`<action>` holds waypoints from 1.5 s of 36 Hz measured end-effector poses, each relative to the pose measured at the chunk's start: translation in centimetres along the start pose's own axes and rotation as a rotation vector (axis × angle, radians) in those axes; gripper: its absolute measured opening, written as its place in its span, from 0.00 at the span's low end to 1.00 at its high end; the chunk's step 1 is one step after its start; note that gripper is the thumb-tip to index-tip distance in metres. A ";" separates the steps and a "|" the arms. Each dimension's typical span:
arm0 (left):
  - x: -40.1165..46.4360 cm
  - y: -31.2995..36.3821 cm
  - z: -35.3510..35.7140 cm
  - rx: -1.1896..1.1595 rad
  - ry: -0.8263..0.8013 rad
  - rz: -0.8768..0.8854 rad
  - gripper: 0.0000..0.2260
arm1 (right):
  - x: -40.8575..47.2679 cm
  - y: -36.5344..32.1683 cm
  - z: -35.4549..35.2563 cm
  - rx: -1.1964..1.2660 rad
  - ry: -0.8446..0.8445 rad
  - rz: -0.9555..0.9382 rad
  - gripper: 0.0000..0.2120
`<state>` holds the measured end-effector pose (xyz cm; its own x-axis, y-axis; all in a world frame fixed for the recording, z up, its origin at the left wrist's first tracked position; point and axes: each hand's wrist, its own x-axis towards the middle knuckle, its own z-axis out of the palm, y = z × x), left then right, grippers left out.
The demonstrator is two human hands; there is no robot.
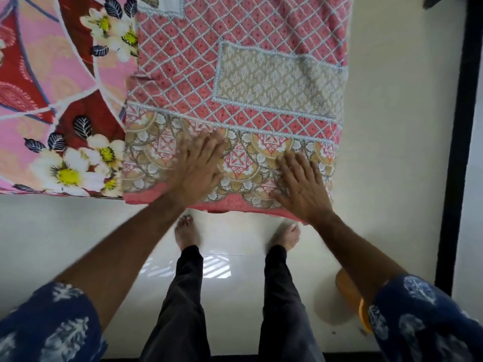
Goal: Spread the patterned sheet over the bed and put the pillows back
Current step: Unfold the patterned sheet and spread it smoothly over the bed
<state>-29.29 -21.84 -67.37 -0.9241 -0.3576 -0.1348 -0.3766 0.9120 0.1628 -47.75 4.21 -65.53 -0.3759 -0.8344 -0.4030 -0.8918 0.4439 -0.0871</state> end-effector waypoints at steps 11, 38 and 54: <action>1.1 10.0 0.3 0.022 -0.300 -0.425 0.38 | -4.0 10.2 -0.1 0.135 -0.102 -0.129 0.34; 25.0 25.5 -0.7 -0.079 -0.240 -0.658 0.37 | 11.0 38.2 -14.5 0.187 -0.158 -0.306 0.33; 38.9 23.6 -3.0 -0.218 -0.140 -1.042 0.37 | 37.2 44.6 -26.8 -0.023 -0.182 -0.644 0.31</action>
<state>-74.30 -14.78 -65.78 -0.1301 -0.8996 -0.4168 -0.9913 0.1101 0.0719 -108.27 -15.74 -60.00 0.2797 -0.8610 -0.4247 -0.9300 -0.1331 -0.3427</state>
